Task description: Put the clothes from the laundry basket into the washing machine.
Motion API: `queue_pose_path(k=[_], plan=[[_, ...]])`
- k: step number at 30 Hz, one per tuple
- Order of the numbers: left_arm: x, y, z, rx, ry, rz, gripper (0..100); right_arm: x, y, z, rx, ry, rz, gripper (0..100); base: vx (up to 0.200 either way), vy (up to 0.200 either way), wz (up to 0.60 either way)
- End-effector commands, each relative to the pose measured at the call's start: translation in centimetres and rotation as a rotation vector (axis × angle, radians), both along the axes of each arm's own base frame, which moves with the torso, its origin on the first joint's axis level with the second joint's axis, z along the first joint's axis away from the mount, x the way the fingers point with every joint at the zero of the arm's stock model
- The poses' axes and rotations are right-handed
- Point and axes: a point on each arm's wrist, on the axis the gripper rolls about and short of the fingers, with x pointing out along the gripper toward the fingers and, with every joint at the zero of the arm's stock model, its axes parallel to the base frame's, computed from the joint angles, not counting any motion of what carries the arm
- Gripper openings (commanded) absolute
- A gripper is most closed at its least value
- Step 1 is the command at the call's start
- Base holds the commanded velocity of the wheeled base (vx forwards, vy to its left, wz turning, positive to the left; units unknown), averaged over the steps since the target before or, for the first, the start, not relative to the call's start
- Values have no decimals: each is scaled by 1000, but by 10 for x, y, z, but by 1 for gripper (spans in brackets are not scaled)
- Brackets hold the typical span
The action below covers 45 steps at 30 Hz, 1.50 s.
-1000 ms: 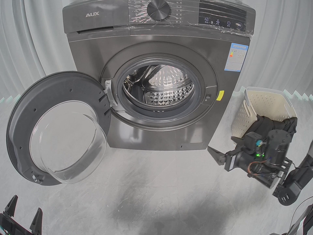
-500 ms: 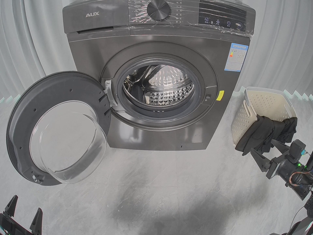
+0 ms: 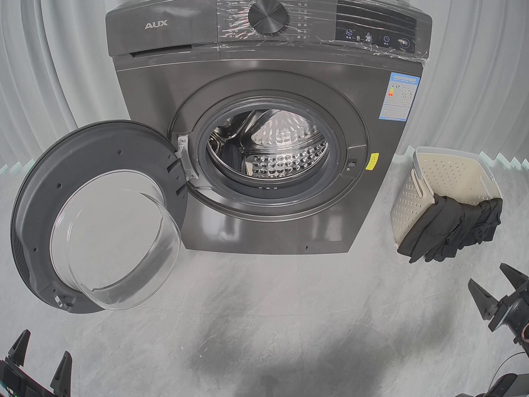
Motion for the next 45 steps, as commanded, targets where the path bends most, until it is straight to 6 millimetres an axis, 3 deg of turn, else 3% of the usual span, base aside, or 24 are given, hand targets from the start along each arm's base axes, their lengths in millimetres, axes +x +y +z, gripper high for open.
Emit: queue_pose_path(k=[1, 7, 8, 15, 19, 22, 27, 34, 38, 45], plan=[[0, 0, -5, 0, 1, 1, 100, -75, -20, -30, 4, -147, -164, 100, 0, 0, 0], [0, 0, -5, 0, 1, 1, 100, -88, -20, -42, -11, -176, -205, 100, 0, 0, 0], [0, 0, -5, -1, 1, 1, 100, -95, -18, -52, -35, -183, -192, 100, 0, 0, 0], [0, 0, -5, -3, 1, 1, 100, -95, -18, -52, -28, -188, -182, 100, 0, 0, 0], [0, 0, -5, -3, 1, 1, 100, -96, -13, -51, -30, -197, 24, 100, 0, 0, 0], [0, 0, -5, -1, 1, 1, 100, -96, -12, -52, 65, -176, 55, 100, 0, 0, 0], [0, 0, -5, -1, 1, 1, 100, -95, -15, -53, 67, -169, -63, 100, 0, 0, 0], [0, 0, -5, -4, 1, 1, 100, -97, -15, -53, 48, -132, -80, 100, 0, 0, 0], [0, 0, -5, -6, 1, 1, 100, -97, -20, -53, -25, -132, -286, 100, 0, 0, 0], [0, 0, -5, -6, 3, 1, 100, -97, -16, -52, 4, -128, -123, 100, 0, 0, 0]])
